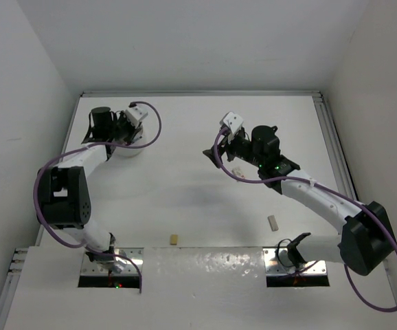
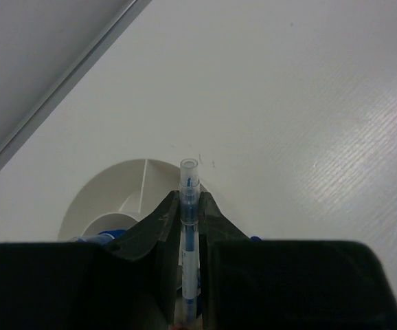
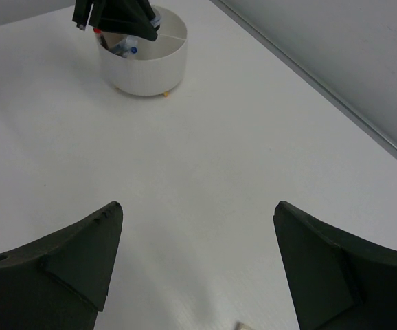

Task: Sort the stationery into containers
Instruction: Place the pen in the storage box.

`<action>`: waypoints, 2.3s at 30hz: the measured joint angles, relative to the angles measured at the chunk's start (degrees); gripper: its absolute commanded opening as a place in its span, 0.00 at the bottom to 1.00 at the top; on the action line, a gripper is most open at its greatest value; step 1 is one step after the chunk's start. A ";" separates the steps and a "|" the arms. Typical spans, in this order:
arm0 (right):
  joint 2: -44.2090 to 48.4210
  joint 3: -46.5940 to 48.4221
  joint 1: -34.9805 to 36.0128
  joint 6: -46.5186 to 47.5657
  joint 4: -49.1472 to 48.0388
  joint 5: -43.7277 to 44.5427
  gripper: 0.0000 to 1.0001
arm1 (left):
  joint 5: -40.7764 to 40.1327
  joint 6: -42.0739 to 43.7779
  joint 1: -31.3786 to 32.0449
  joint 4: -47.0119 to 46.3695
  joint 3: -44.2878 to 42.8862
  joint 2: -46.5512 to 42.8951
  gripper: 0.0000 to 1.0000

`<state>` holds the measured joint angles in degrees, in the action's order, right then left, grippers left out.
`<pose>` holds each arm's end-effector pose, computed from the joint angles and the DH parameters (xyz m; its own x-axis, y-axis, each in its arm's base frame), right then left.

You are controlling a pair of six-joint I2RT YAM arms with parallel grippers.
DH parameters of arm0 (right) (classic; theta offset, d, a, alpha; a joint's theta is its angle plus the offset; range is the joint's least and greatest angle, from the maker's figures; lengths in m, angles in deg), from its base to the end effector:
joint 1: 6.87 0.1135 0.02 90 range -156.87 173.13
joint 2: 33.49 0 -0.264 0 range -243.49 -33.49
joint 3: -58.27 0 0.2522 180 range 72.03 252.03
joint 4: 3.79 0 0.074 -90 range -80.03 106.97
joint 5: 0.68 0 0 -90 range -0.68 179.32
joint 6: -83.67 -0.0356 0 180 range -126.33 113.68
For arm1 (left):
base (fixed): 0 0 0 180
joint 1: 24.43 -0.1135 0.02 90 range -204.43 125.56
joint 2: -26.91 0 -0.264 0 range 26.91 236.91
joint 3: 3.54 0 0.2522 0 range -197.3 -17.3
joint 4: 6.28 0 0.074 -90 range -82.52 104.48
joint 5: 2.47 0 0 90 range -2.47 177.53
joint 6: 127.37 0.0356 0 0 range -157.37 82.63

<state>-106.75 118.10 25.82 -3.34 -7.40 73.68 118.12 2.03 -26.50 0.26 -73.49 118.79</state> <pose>0.2439 0.1679 0.2893 -0.1046 -0.1268 -0.9864 -0.7501 0.6613 -0.0055 0.3550 -0.0053 0.2333 -0.1041 0.5430 -0.8333 0.6238 0.6882 0.3705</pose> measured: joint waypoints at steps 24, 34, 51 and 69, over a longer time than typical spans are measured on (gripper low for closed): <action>0.57 0.46 0.00 0.31 1.25 -0.94 0.89 | 10.10 10.25 -4.72 6.75 0.72 -1.14 0.13; 0.57 1.18 0.00 1.11 1.90 -1.03 0.89 | 11.82 9.55 -5.33 6.86 0.76 -1.16 0.00; 0.55 2.93 0.02 1.60 2.49 -3.02 0.89 | 17.16 -0.92 -5.77 4.35 0.52 -2.29 0.00; 3.17 2.93 0.33 1.99 3.45 -2.95 0.89 | 16.33 -1.49 -5.79 3.63 -2.45 -4.20 0.00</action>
<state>-103.58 121.02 26.14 -1.35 -3.94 70.73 134.45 0.54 -32.29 3.89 -75.93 114.59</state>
